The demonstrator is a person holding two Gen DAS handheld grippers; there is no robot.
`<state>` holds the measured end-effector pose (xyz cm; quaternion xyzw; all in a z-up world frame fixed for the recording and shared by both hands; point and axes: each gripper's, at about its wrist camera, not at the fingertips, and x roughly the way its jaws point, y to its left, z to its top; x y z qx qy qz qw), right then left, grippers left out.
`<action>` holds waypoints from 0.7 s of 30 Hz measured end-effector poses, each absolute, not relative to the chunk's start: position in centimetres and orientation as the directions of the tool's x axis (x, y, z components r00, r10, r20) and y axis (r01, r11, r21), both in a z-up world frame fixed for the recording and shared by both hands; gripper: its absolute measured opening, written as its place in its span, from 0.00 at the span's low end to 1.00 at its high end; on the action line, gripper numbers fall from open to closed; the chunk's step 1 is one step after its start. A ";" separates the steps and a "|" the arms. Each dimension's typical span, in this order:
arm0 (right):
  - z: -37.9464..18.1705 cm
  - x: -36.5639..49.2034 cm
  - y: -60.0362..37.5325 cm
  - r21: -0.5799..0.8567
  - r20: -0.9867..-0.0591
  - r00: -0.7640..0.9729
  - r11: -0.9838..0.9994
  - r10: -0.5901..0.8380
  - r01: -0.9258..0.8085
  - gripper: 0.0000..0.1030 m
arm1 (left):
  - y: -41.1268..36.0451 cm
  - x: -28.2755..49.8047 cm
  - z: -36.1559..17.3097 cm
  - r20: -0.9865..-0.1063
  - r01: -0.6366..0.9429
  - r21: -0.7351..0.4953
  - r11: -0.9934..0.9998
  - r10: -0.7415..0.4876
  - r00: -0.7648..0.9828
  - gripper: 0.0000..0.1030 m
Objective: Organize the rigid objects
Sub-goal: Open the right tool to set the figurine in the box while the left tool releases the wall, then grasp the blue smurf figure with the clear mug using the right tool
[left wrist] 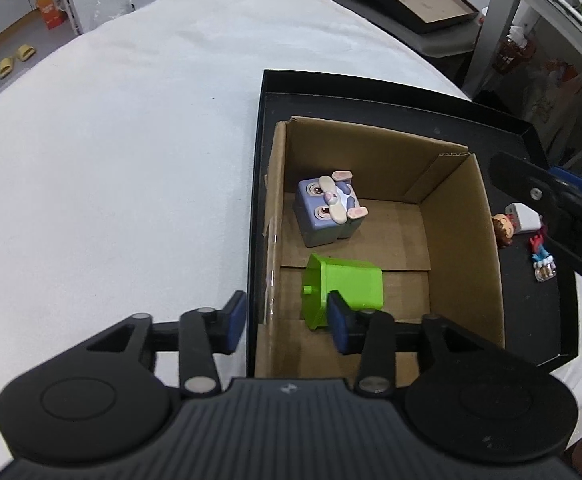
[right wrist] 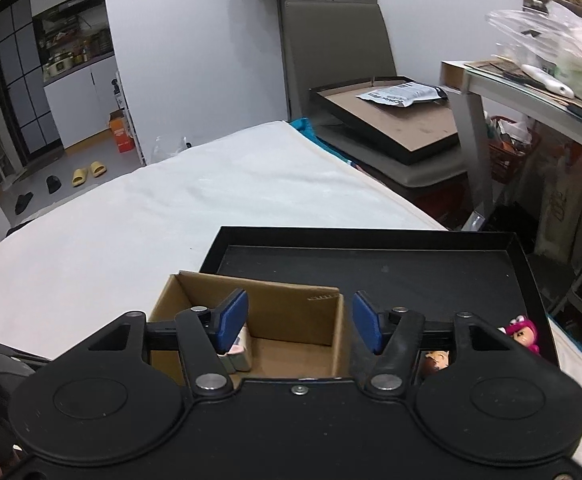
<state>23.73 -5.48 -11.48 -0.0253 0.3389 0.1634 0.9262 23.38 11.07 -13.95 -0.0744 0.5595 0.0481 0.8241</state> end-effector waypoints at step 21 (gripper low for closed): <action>-14.4 25.6 -13.5 0.045 -0.707 0.692 0.986 0.147 -0.163 0.77 | 9.0 25.2 -14.3 -0.939 -0.199 0.114 0.973 0.171 0.299 0.77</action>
